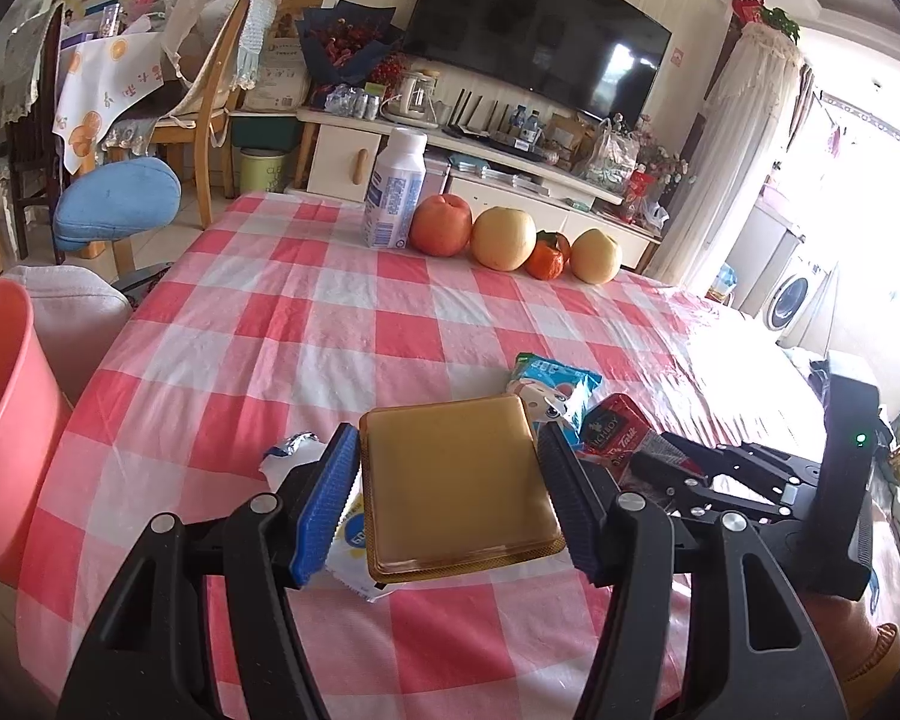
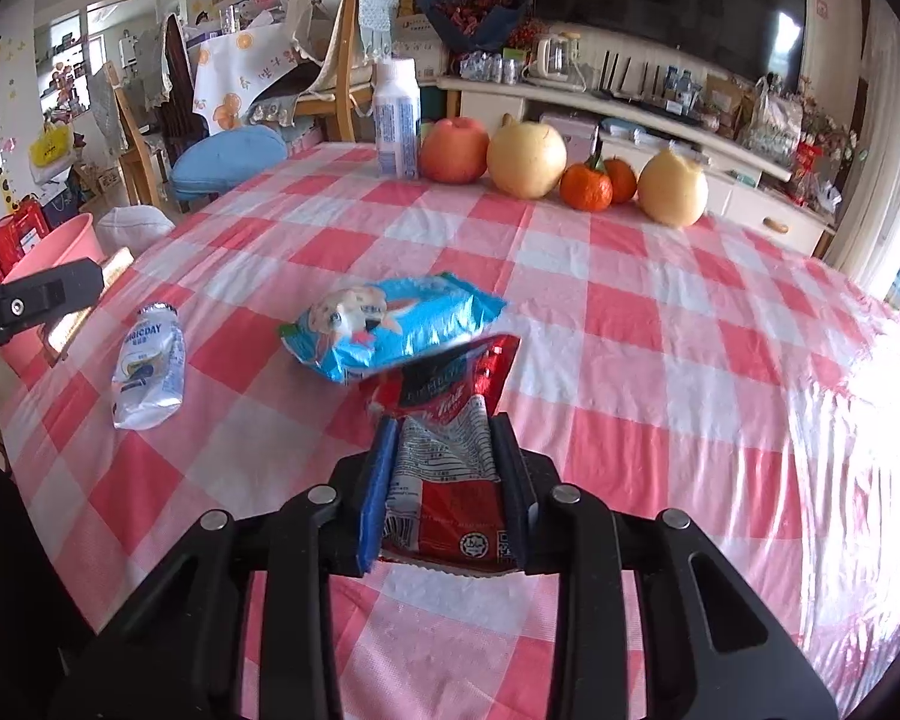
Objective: Collect trash
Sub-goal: 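Grasp the yellow cake with the left gripper while the right grasps the red snack bag, then carry the cake and red snack bag over the pink bucket and release them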
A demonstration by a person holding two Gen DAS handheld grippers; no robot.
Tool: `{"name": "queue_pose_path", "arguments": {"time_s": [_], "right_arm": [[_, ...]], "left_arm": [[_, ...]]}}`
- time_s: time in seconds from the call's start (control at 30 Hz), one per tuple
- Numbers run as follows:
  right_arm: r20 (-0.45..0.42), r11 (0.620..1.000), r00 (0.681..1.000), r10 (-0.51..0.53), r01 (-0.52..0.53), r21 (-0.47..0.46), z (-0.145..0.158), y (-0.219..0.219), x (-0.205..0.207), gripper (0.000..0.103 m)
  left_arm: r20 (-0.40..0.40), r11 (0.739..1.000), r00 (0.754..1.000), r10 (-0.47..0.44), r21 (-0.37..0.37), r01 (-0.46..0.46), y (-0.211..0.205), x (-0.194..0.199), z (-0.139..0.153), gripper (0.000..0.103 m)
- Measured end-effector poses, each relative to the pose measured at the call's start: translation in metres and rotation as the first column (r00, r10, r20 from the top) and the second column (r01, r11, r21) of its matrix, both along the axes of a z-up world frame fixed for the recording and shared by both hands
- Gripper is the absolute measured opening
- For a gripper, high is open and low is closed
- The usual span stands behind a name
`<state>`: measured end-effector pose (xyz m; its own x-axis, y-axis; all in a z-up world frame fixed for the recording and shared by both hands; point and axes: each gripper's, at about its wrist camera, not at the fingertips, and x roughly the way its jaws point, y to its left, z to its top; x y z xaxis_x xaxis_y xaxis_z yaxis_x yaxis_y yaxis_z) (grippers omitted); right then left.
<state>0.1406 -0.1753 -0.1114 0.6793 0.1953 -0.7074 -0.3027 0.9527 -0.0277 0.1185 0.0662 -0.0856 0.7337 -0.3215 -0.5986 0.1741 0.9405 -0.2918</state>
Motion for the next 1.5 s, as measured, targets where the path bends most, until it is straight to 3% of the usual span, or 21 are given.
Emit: {"name": "queue_pose_path", "arguments": {"time_s": [0.2, 0.47, 0.53, 0.6, 0.83, 0.9, 1.13, 1.23, 1.4, 1.47, 1.5], "right_arm": [[0.049, 1.000, 0.999, -0.005, 0.005, -0.010, 0.018, 0.004, -0.008, 0.031], [-0.074, 1.000, 0.997, 0.011, -0.009, 0.027, -0.001, 0.005, -0.017, 0.033], [-0.113, 0.997, 0.993, 0.036, -0.027, 0.075, -0.008, 0.003, -0.016, 0.039], [-0.120, 0.998, 0.992, 0.029, -0.022, 0.056, -0.012, 0.006, -0.016, 0.061], [-0.103, 0.998, 0.994, 0.046, -0.050, -0.036, -0.027, 0.022, -0.016, 0.064], [-0.087, 0.997, 0.995, 0.040, -0.045, -0.060, -0.029, 0.023, -0.014, 0.057], [-0.077, 0.995, 0.996, 0.048, -0.054, -0.081, -0.029, 0.020, -0.011, 0.054], [-0.071, 0.997, 0.997, 0.042, -0.047, -0.064, -0.030, 0.016, -0.008, 0.059], [-0.073, 0.995, 0.997, 0.022, -0.029, -0.090, -0.035, 0.016, -0.004, 0.076], [-0.078, 0.996, 0.997, 0.011, -0.018, -0.085, -0.034, 0.015, -0.002, 0.070], [-0.072, 0.996, 0.997, 0.000, -0.006, -0.094, -0.033, 0.013, -0.001, 0.057]], "left_arm": [[0.010, 1.000, 1.000, 0.000, -0.022, 0.000, 0.007, -0.002, 0.002, 0.062], [0.008, 1.000, 1.000, -0.002, -0.030, 0.002, 0.010, -0.002, 0.003, 0.062], [0.008, 0.999, 1.000, -0.004, -0.031, 0.005, 0.010, -0.002, 0.003, 0.062], [0.008, 0.999, 1.000, -0.007, -0.031, 0.008, 0.011, -0.002, 0.003, 0.062], [0.008, 0.999, 1.000, -0.009, -0.035, 0.010, 0.012, -0.004, 0.003, 0.062], [0.009, 0.999, 1.000, -0.011, -0.034, 0.012, 0.012, -0.004, 0.003, 0.062], [0.008, 0.999, 1.000, -0.008, -0.037, 0.009, 0.012, -0.004, 0.003, 0.062], [0.009, 0.999, 1.000, -0.010, -0.035, 0.010, 0.012, -0.004, 0.003, 0.062], [0.009, 0.999, 1.000, -0.008, -0.037, 0.009, 0.013, -0.004, 0.003, 0.062], [0.009, 0.999, 1.000, -0.010, -0.036, 0.011, 0.013, -0.004, 0.002, 0.062], [0.009, 0.999, 1.000, -0.011, -0.036, 0.011, 0.013, -0.004, 0.003, 0.062]]}}
